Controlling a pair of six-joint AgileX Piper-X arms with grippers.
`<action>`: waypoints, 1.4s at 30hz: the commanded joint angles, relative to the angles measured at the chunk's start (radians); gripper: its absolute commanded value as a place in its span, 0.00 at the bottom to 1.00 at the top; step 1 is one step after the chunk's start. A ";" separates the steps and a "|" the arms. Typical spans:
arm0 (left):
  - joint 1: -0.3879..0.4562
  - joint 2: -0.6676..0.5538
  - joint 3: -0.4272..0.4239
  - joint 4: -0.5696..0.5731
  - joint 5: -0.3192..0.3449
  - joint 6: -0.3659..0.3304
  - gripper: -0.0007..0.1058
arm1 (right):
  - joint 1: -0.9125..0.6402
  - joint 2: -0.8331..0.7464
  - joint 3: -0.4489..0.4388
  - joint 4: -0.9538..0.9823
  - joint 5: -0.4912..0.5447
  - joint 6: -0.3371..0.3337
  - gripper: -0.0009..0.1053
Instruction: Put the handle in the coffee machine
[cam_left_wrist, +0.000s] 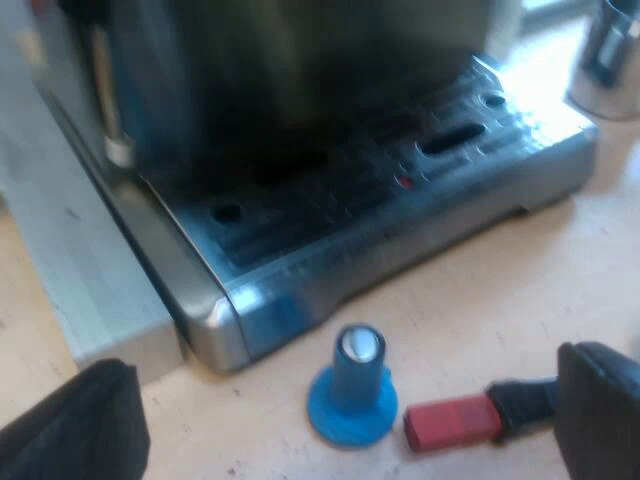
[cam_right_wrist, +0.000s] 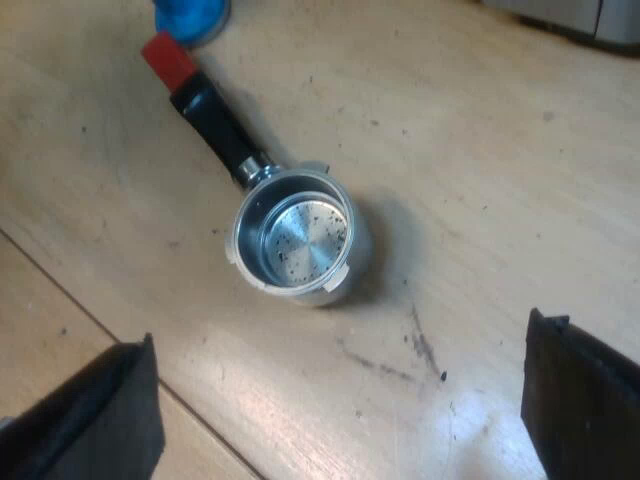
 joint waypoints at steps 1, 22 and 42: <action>-0.005 0.046 -0.018 -0.011 0.025 0.006 0.79 | 0.057 0.000 -0.011 0.001 0.047 0.031 0.72; -0.005 0.174 -0.047 -0.017 0.078 0.208 0.79 | 0.203 0.001 -0.011 -0.029 0.195 0.224 0.72; -0.242 0.335 -0.124 0.035 0.167 0.350 0.79 | 0.305 0.251 -0.104 -0.030 0.345 0.648 0.72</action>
